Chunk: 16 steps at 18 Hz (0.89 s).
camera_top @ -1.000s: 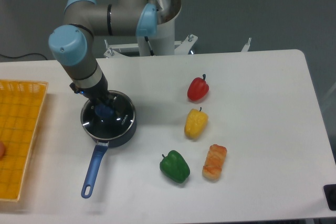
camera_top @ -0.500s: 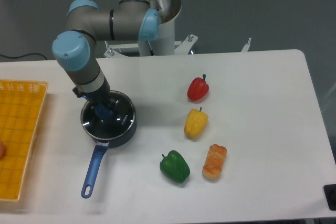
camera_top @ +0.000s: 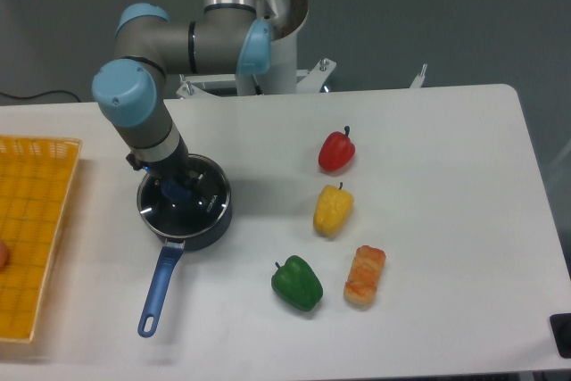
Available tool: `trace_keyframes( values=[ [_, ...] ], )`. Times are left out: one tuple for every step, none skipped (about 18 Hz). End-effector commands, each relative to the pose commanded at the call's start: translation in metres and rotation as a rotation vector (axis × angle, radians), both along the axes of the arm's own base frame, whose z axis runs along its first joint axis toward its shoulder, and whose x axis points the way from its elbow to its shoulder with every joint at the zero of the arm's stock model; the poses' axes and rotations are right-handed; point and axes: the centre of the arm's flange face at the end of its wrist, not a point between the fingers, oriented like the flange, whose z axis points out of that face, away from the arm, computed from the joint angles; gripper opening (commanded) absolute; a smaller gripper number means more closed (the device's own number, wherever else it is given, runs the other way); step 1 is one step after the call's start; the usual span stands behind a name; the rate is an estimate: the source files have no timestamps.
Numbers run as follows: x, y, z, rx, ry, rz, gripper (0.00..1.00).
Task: Open the lid
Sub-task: 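Lift the glass lid off the saucepan by its knob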
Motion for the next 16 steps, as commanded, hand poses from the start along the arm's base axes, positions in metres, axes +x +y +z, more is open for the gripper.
trace_keyframes(
  values=[
    [0.0001, -0.0001, -0.0002, -0.001, -0.001, 0.0, 0.94],
    [0.0002, -0.0001, -0.0002, -0.001, -0.002, 0.0, 0.92],
    [0.0001, -0.0001, -0.0002, -0.001, -0.001, 0.0, 0.9],
    [0.0003, -0.0005, -0.0008, -0.003, -0.001, -0.002, 0.89],
    [0.0003, -0.0005, -0.0008, -0.003, -0.001, -0.002, 0.87],
    [0.0003, -0.0005, -0.0008, -0.003, -0.001, -0.002, 0.85],
    [0.0004, -0.0005, -0.0008, -0.002, -0.003, -0.002, 0.85],
    [0.0004, -0.0005, -0.0008, -0.002, -0.003, -0.002, 0.82],
    [0.0003, -0.0005, -0.0008, -0.003, -0.001, -0.002, 0.82],
    [0.0003, -0.0005, -0.0008, -0.003, -0.001, -0.002, 0.81],
    [0.0003, -0.0005, -0.0008, -0.003, -0.001, -0.002, 0.79],
    [0.0004, -0.0005, -0.0008, -0.002, -0.003, -0.002, 0.78],
    [0.0003, -0.0005, -0.0008, -0.003, -0.002, -0.003, 0.78],
    [0.0004, -0.0005, -0.0008, -0.002, -0.003, -0.003, 0.77],
    [0.0004, -0.0005, -0.0008, -0.002, -0.003, -0.003, 0.74],
    [0.0003, -0.0005, -0.0008, -0.003, -0.002, -0.003, 0.74]
  ],
)
